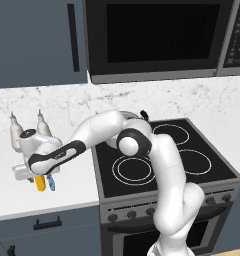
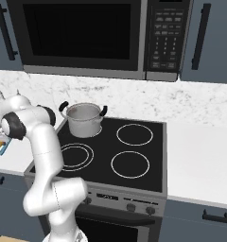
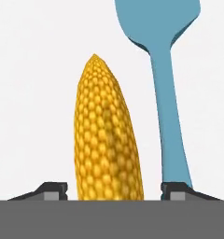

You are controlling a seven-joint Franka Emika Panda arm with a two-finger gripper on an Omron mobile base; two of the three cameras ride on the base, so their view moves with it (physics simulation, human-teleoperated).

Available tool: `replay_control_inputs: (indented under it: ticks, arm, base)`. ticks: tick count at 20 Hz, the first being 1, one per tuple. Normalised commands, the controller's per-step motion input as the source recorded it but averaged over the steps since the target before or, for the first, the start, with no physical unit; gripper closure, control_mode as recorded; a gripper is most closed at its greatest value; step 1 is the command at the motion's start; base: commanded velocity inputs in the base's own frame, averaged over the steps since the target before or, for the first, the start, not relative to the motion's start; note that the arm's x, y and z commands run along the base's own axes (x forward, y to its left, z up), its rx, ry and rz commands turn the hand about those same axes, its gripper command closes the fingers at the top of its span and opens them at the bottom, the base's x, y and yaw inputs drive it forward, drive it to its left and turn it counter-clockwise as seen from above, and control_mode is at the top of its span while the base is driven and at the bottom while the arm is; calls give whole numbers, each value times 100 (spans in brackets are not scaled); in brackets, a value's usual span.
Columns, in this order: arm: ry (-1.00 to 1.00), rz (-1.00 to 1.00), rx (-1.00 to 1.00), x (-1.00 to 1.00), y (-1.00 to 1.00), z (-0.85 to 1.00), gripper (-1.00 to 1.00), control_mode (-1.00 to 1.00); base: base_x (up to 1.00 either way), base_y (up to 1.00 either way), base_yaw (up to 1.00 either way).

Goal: Put the sweet potato and corn in the pot. Retrieve the spatula and lightly stir the vegetables in the pot.

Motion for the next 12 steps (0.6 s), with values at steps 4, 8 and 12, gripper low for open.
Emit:
replay_control_inputs:
  ticks: [4,8,12]
  arm:
    - [0,0,0,0,0,-13,100,-100]
    - [3,0,0,0,0,-11,100,-100]
    - [1,0,4,-7,-10,0,100,-100]
  base:
    - [0,0,0]
    - [0,0,0]
    - [0,0,0]
